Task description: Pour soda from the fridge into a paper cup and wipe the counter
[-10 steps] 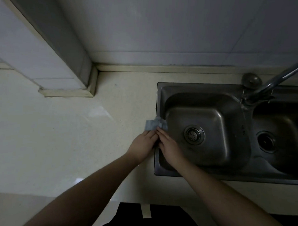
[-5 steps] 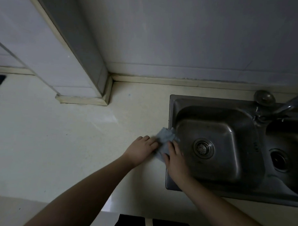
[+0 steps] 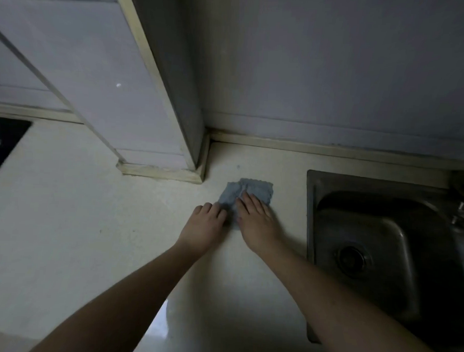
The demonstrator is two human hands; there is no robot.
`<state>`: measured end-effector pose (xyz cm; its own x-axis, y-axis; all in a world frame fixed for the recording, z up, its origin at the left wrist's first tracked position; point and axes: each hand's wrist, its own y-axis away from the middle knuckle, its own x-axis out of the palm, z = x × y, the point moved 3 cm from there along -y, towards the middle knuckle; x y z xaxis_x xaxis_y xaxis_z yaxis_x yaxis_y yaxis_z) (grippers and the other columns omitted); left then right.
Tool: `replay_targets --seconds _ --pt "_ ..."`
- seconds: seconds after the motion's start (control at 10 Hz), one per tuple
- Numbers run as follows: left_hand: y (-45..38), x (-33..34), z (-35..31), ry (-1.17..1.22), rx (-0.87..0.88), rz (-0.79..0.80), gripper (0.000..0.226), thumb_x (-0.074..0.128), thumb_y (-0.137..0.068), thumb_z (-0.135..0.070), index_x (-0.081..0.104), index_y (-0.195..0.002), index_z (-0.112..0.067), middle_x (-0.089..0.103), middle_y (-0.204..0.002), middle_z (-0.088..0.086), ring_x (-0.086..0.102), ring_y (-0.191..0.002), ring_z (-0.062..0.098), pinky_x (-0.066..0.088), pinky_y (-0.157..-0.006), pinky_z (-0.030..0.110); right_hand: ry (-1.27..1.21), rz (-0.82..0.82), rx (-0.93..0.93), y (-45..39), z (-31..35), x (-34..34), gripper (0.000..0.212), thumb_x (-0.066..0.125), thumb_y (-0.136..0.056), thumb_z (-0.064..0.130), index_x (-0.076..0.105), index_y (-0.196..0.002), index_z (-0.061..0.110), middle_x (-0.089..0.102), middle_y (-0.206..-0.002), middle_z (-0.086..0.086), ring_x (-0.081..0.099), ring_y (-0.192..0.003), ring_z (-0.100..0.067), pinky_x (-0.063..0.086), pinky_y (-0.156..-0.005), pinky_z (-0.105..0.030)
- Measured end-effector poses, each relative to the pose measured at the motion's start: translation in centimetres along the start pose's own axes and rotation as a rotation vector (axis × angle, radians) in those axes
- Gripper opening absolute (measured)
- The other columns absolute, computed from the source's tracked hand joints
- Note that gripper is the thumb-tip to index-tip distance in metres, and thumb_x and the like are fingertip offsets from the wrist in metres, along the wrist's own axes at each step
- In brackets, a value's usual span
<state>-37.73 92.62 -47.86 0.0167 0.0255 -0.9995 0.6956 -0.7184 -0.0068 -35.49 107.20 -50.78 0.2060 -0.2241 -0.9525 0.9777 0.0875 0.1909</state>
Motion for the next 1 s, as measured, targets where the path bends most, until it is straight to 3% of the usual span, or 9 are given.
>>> replay_targets --seconds 0.1,0.2,0.4,0.5,0.6,0.7,0.9,1.0 --pt "-1.8 -0.4 1.8 0.043 -0.023 0.026 0.034 0.044 -0.084 -0.022 0.066 -0.108 -0.012 0.064 -0.103 0.009 0.061 -0.083 0.025 0.053 -0.072 0.035 0.059 -0.002 0.015 -3.8 0.3 -0.9 0.063 0.038 -0.099 0.033 0.009 -0.152 0.019 0.004 -0.161 -0.001 0.003 -0.147 -0.02 0.004 -0.118 -0.038" --pt "-3.2 -0.3 3.3 0.056 0.011 0.058 0.041 0.038 -0.087 -0.025 0.067 -0.111 -0.01 0.067 -0.104 0.01 0.063 -0.088 0.026 0.054 -0.077 0.033 0.064 0.014 0.033 -6.4 0.4 -1.6 0.065 0.04 -0.098 0.029 0.005 -0.152 0.022 0.0 -0.161 0.003 0.0 -0.147 -0.017 0.001 -0.117 -0.036" --pt "-5.5 0.5 4.3 0.046 -0.069 0.189 0.055 0.036 -0.095 -0.04 0.067 -0.117 -0.001 0.068 -0.113 0.019 0.064 -0.103 0.034 0.053 -0.088 0.038 0.086 0.027 0.019 -11.2 0.0 -2.6 0.07 0.045 -0.097 0.035 0.005 -0.152 0.022 -0.001 -0.161 0.004 0.002 -0.147 -0.015 0.006 -0.117 -0.033" --pt "-6.8 0.8 4.6 0.055 -0.164 0.251 0.055 0.038 -0.087 -0.033 0.067 -0.115 0.004 0.068 -0.113 0.025 0.067 -0.101 0.038 0.055 -0.084 0.041 0.1 0.007 0.017 -12.9 -0.2 -2.7 0.059 0.033 -0.101 0.035 0.007 -0.152 0.022 0.001 -0.161 0.005 0.002 -0.146 -0.015 0.009 -0.118 -0.033" --pt "-8.0 1.0 4.7 0.117 -0.219 0.246 0.055 0.033 -0.1 -0.028 0.04 -0.141 0.008 0.044 -0.142 0.032 0.045 -0.131 0.043 0.037 -0.108 0.045 0.104 -0.006 0.038 -13.8 0.0 -2.7 0.056 0.03 -0.101 0.035 0.009 -0.152 0.023 0.003 -0.161 0.005 0.005 -0.146 -0.016 0.009 -0.117 -0.034" --pt "-9.1 1.4 4.7 0.024 -0.26 0.342 0.058 0.023 -0.105 -0.029 0.015 -0.151 0.004 0.02 -0.156 0.028 0.023 -0.144 0.038 0.018 -0.118 0.043 0.116 -0.013 0.046 -13.9 0.2 -2.8 0.057 0.031 -0.1 0.034 0.011 -0.152 0.023 0.005 -0.161 0.004 0.006 -0.146 -0.017 0.008 -0.117 -0.035" --pt "-9.7 -1.0 5.1 -0.136 -0.211 0.285 0.05 0.026 -0.103 -0.028 0.033 -0.147 -0.004 0.043 -0.146 0.019 0.041 -0.132 0.031 0.023 -0.113 0.04 0.026 -0.056 0.068 -12.9 0.3 -3.7 0.056 0.038 -0.096 0.029 0.022 -0.149 0.022 0.021 -0.157 0.0 0.017 -0.143 -0.021 0.011 -0.117 -0.035" --pt "-8.8 -2.2 4.7 -0.087 -0.181 0.263 0.048 0.029 -0.103 -0.033 0.038 -0.145 -0.011 0.05 -0.14 0.015 0.048 -0.124 0.032 0.03 -0.106 0.041 -0.031 -0.113 0.202 -11.0 -0.1 -4.9 0.054 0.039 -0.096 0.028 0.026 -0.148 0.019 0.036 -0.15 -0.004 0.031 -0.137 -0.023 0.02 -0.112 -0.034"
